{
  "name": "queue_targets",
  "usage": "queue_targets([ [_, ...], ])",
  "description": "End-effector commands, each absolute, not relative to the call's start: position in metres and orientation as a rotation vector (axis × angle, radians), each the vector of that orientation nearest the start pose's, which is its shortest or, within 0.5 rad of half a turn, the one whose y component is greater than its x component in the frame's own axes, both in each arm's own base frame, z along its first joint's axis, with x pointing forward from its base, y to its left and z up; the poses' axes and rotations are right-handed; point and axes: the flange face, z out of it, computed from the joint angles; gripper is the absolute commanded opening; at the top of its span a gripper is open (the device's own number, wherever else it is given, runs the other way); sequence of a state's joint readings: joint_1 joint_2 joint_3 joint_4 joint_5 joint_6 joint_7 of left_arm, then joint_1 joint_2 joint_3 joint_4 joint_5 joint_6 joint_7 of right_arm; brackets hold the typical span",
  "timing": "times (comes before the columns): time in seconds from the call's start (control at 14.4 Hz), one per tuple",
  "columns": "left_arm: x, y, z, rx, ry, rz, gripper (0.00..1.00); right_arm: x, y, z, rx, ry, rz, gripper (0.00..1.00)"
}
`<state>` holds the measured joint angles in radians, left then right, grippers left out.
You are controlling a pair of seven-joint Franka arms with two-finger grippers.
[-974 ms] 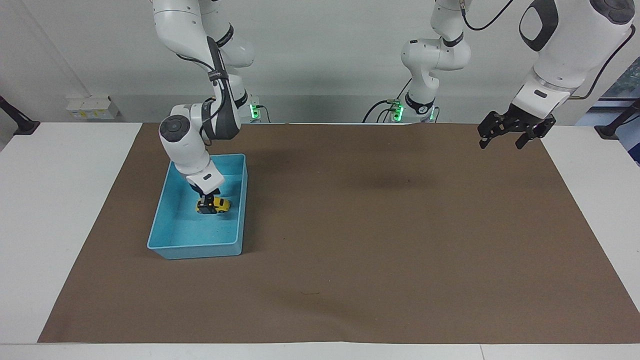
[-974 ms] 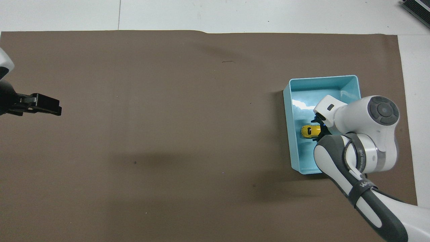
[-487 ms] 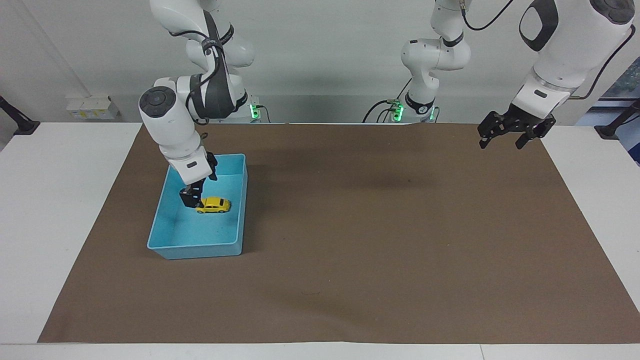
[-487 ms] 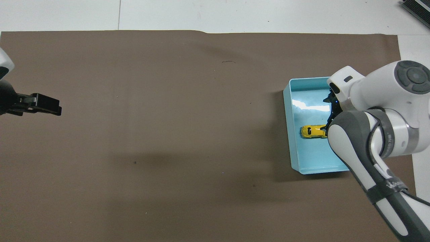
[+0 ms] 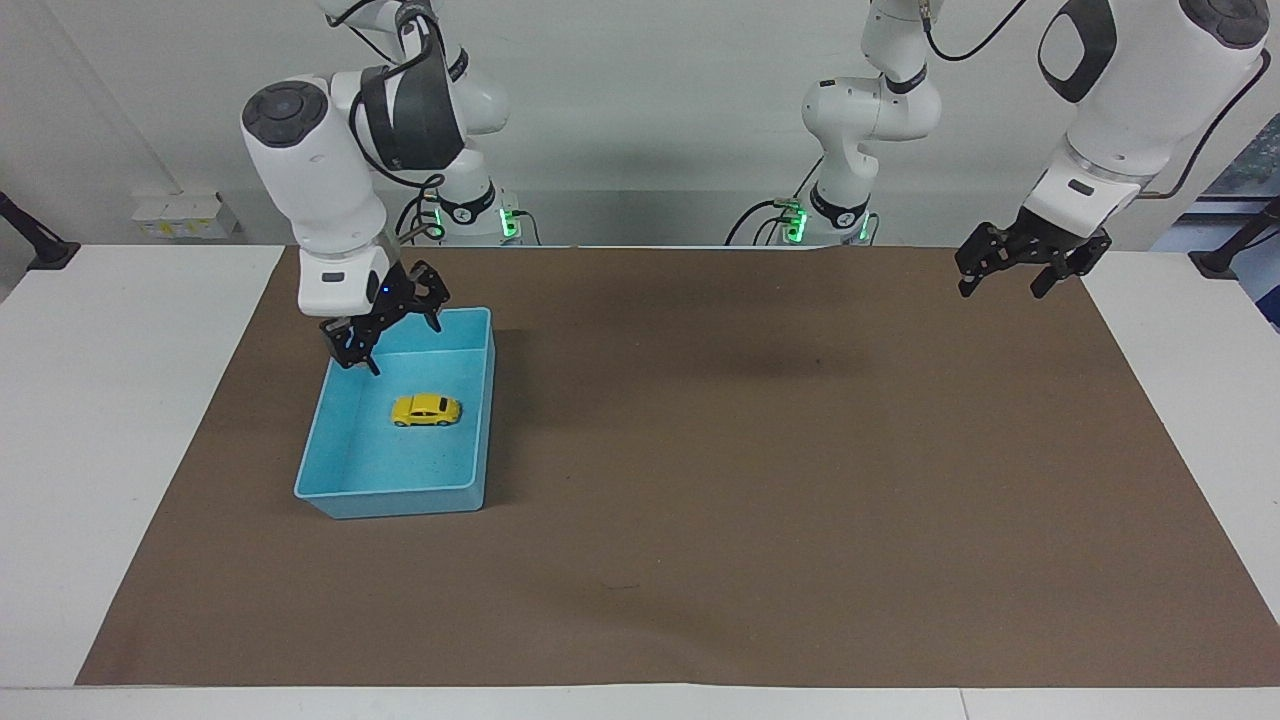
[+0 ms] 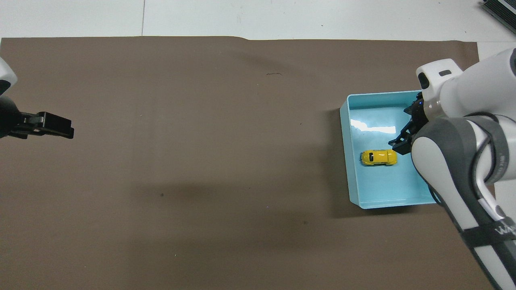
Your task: Wind up and store yellow beetle car
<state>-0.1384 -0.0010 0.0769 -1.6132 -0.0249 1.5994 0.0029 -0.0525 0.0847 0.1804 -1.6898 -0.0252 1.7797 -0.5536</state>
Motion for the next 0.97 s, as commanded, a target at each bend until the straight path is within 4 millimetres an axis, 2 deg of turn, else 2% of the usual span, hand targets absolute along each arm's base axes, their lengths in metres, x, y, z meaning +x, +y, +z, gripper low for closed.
queue_targets([
  [0.0, 0.547, -0.034, 0.609, -3.172, 0.088, 0.019, 1.00, 0.575, 0.081, 0.556, -3.035, -0.823, -0.011, 1.00],
  [0.21, 0.547, -0.034, 0.609, -3.172, 0.088, 0.019, 1.00, 0.560, 0.092, 0.576, -3.064, -0.564, -0.020, 1.00],
  [0.42, 0.547, -0.034, 0.609, -3.172, 0.088, 0.019, 1.00, 0.559, 0.091, 0.598, -3.104, -0.225, -0.025, 1.00],
  [0.49, 0.547, -0.034, 0.609, -3.172, 0.088, 0.019, 1.00, 0.559, 0.090, 0.606, -3.106, -0.168, -0.027, 1.00],
  [0.9, 0.547, -0.034, 0.609, -3.172, 0.091, 0.019, 1.00, 0.555, 0.084, 0.617, -3.111, -0.146, -0.049, 1.00],
])
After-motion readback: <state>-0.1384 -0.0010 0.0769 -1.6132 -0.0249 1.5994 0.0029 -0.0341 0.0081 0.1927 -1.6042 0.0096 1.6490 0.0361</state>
